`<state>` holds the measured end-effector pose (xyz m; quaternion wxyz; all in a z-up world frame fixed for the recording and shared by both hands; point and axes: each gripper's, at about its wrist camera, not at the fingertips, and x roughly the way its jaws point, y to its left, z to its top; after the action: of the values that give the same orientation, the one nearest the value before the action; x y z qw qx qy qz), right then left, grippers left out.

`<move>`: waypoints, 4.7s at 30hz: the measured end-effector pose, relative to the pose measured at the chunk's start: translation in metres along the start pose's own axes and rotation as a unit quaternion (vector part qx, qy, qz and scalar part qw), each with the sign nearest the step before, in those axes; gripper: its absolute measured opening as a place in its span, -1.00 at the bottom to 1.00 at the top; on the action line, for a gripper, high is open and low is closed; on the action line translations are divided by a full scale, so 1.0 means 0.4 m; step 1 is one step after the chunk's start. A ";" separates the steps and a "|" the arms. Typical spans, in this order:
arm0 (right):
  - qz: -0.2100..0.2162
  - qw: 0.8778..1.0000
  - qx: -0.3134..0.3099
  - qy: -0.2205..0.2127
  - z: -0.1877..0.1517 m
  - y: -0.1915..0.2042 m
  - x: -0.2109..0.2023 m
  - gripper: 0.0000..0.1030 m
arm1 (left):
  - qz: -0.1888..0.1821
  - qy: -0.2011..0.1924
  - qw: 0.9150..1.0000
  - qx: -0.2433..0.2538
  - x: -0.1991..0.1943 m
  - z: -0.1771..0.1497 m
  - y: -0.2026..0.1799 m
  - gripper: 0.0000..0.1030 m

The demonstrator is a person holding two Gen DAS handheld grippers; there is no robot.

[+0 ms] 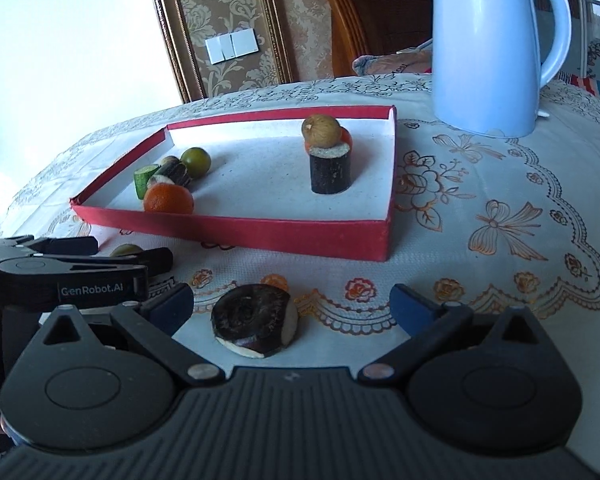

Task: Organize fruits
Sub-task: 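Move the right gripper to the dark eggplant chunk while the left gripper approaches the green lime, then close the right gripper on the eggplant chunk while the left gripper grasps the lime, then carry the eggplant chunk with the right gripper while the left gripper carries the lime into the tray, then open both grippers to set the eggplant chunk and lime in the tray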

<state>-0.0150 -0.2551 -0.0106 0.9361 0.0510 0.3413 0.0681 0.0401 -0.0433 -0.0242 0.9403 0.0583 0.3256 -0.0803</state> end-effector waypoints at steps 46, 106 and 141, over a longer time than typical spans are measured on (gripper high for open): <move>-0.020 0.996 -0.092 -0.012 -0.017 0.068 -0.013 -0.17 | -0.007 -0.018 0.999 0.049 -0.041 -0.024 -0.026 0.46; -0.064 0.993 -0.052 -0.089 0.054 0.054 -0.037 -0.17 | -0.035 -0.138 0.989 0.039 -0.136 0.056 -0.026 -0.47; -0.113 0.988 -0.001 -0.103 0.227 0.029 0.159 -0.17 | -0.003 -0.096 0.995 -0.021 0.081 0.203 0.024 -0.46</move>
<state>0.0909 -0.2380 0.0202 0.9679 0.0175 0.2468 -0.0437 0.1160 -0.0506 0.0198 0.9681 0.0293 0.2352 -0.0816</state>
